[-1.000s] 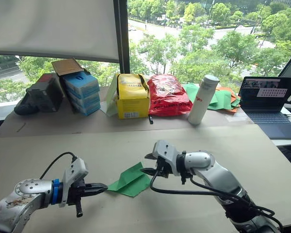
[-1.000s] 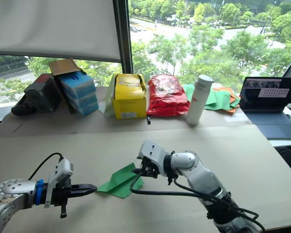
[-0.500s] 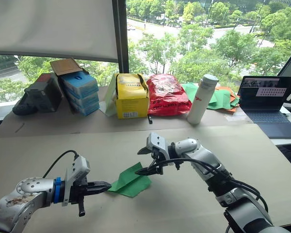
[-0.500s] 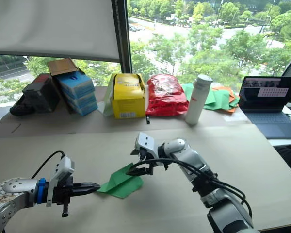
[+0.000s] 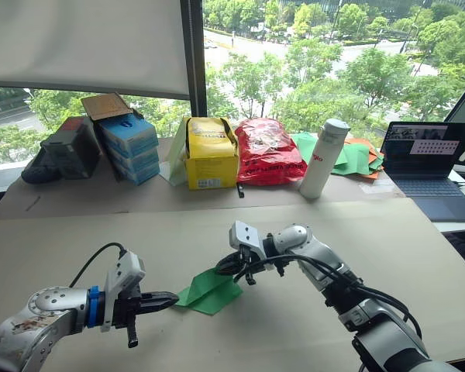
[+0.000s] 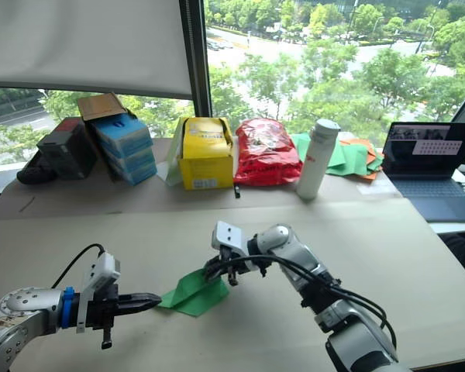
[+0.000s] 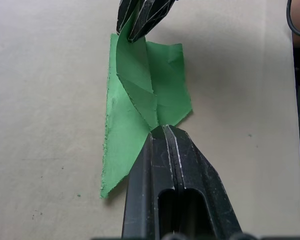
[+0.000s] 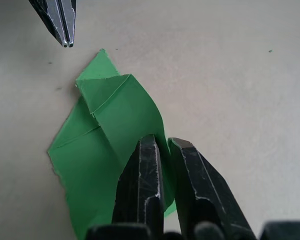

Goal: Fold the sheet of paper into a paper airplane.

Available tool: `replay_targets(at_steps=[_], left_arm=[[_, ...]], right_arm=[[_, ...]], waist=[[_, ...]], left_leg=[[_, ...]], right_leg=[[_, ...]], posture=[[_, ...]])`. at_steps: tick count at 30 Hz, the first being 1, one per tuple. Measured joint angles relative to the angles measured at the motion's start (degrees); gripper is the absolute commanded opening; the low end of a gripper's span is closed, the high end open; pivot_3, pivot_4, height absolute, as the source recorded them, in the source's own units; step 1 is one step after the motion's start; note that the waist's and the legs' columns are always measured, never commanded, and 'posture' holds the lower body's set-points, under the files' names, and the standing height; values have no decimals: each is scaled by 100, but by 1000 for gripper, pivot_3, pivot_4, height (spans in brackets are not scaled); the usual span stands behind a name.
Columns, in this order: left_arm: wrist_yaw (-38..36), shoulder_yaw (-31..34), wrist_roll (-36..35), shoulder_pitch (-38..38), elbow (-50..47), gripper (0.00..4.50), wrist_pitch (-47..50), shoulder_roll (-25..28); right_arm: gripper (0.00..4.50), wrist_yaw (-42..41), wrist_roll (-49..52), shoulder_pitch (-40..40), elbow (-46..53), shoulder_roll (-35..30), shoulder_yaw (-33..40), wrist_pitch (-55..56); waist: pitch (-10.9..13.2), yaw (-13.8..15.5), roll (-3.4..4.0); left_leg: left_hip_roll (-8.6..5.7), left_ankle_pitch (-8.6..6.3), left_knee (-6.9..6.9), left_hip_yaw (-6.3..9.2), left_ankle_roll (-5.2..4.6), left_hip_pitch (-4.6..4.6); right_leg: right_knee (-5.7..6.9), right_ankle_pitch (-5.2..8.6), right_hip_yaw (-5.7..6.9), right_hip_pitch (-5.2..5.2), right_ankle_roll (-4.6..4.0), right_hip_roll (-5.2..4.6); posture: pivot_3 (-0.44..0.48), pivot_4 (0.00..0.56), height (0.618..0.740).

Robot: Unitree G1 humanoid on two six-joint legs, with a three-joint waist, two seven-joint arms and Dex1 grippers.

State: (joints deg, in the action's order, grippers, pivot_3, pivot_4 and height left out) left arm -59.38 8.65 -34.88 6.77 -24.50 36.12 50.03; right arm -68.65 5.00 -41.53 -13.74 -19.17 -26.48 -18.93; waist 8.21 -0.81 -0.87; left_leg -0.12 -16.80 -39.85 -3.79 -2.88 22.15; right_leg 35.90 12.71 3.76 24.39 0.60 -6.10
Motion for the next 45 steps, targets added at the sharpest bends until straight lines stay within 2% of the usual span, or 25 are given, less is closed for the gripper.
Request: replay_targets(at_steps=[9, 15, 18, 21, 25, 29, 37, 41, 45], left_arm=[[15, -135, 90, -366, 138, 0, -56, -35], [234, -137, -26, -780, 155, 0, 215, -135], [289, -125, -132, -881, 149, 0, 376, -148], [365, -119, -234, -915, 135, 0, 505, -151], [400, -114, -350, -969, 85, 0, 636, -150], [441, -112, -362, -1086, 70, 0, 683, -149], [472, -113, -374, -1140, 60, 0, 825, -148], [480, -113, -375, -1144, 40, 0, 870, -148], [481, -112, -375, -1142, 31, 0, 890, -148]], right_arm=[[22, 180, -143, 305, 801, -225, 111, 90], [22, 1112, -342, 803, 1958, -503, 740, 373], [22, 1531, -573, 1393, 2564, -589, 750, 590], [22, 2321, -1388, 1968, 2962, -622, 583, 1438], [22, 3350, -2727, 2202, 2890, -954, 346, 2828], [22, 3903, -3417, 2324, 2669, -1020, 125, 3660], [22, 5291, -4652, 2080, 2423, -642, 329, 4019], [22, 5397, -4874, 2057, 2243, -635, 233, 4087], [22, 4997, -4789, 2193, 2066, -897, -53, 4376]], waist=[[0, 5, 0], [0, 26, -1], [0, 19, -1], [0, -1, -1], [2, 6, -4], [3, 10, -7], [5, 5, -10], [5, 13, -11], [5, 18, -12]], left_leg=[[0, 1, 0, 1, 2, 0], [-3, 1, -1, 1, 2, 1], [-2, 2, 0, 0, 3, 1], [-4, 5, -1, -11, 7, -3], [-3, 11, -4, -13, 18, -18], [2, 19, -4, -11, 31, -18], [4, 21, -4, -11, 34, -17], [2, 21, -6, -11, 33, -18], [3, 21, -7, -10, 32, -18]], right_leg=[[3, 0, 0, 1, 0, -2], [2, 0, 3, -1, 1, -1], [1, 0, 3, -1, 1, 4], [3, 0, -1, 1, 2, 34], [11, 1, -9, -5, 4, 51], [16, 3, -13, -5, 0, 63], [16, 4, -16, -4, -1, 69], [13, 4, -15, -8, -1, 68], [12, 4, -15, -9, -1, 69]], posture=[[0, 150, 740], [0, 150, 740], [0, 150, 740], [0, 150, 740], [0, 150, 740], [0, 150, 740], [0, 150, 740], [0, 150, 740], [0, 150, 740]])
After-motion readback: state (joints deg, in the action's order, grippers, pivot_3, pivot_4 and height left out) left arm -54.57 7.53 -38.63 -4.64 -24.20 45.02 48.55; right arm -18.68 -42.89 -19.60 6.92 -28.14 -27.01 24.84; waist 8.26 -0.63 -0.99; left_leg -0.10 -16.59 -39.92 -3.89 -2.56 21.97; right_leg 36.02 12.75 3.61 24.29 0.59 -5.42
